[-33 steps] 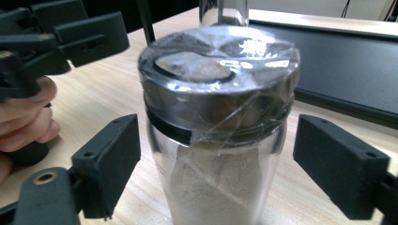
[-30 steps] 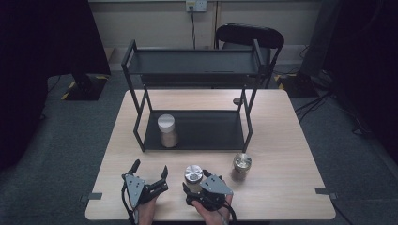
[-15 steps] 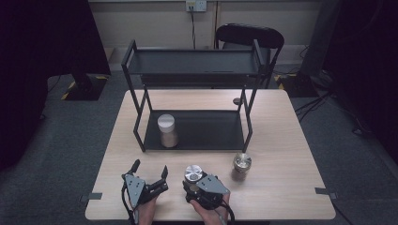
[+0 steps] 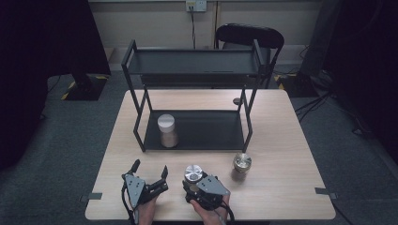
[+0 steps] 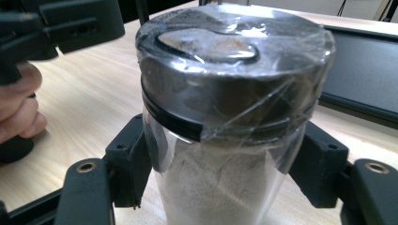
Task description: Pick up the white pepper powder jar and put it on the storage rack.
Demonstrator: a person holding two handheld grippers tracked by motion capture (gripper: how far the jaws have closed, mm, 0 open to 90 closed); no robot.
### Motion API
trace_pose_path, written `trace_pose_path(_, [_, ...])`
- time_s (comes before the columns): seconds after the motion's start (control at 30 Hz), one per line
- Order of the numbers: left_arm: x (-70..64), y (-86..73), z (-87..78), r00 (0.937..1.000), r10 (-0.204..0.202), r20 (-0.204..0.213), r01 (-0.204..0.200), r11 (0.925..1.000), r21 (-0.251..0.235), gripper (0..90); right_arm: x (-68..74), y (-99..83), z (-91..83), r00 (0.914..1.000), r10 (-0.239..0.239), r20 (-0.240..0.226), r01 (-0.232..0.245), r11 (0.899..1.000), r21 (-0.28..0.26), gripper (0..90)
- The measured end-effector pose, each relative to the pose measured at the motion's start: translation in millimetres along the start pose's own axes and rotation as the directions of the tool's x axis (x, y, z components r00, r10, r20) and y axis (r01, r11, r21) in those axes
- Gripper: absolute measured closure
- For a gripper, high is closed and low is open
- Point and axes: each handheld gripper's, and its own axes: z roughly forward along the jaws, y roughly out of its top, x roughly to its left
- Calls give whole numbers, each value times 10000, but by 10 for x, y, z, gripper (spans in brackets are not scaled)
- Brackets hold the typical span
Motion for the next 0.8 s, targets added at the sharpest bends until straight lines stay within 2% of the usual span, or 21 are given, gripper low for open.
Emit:
trace_pose_path(0.1, [0, 0, 0, 10000, 1, 0, -1, 10000, -1, 3, 1, 1, -19, 10000, 46, 43, -46, 9999, -131, 310])
trace_pose_path(0.8, [1, 1, 0, 10000, 11, -1, -11, 10000, 7, 6, -93, 124, 4, 9999, 131, 12, -131, 9999, 60, 311])
